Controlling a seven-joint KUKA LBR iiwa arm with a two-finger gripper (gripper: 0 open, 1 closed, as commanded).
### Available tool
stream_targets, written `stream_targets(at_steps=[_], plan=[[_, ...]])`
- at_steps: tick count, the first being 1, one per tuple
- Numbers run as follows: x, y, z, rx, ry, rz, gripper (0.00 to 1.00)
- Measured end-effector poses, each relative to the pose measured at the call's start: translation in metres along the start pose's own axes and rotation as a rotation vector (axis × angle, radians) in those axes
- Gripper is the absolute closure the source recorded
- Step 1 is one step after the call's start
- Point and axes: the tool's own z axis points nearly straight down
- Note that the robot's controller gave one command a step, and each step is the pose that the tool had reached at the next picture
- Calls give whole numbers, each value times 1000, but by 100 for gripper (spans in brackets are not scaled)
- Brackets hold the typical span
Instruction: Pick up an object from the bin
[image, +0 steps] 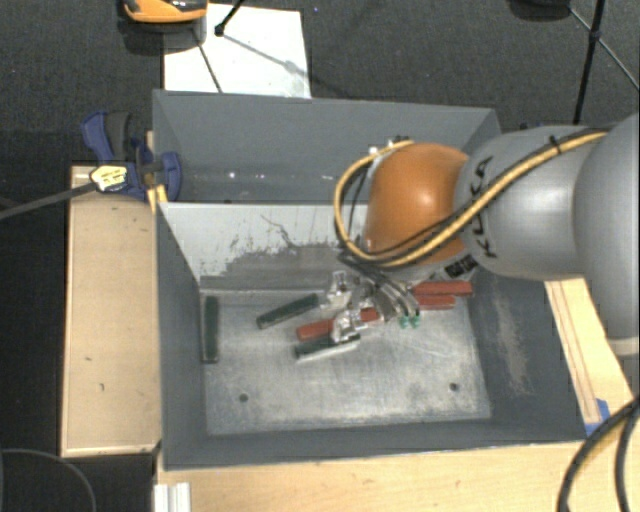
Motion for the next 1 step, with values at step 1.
stream_targets(at_steps=[1], plan=[[-2,0,-14,1,-7,1,100]])
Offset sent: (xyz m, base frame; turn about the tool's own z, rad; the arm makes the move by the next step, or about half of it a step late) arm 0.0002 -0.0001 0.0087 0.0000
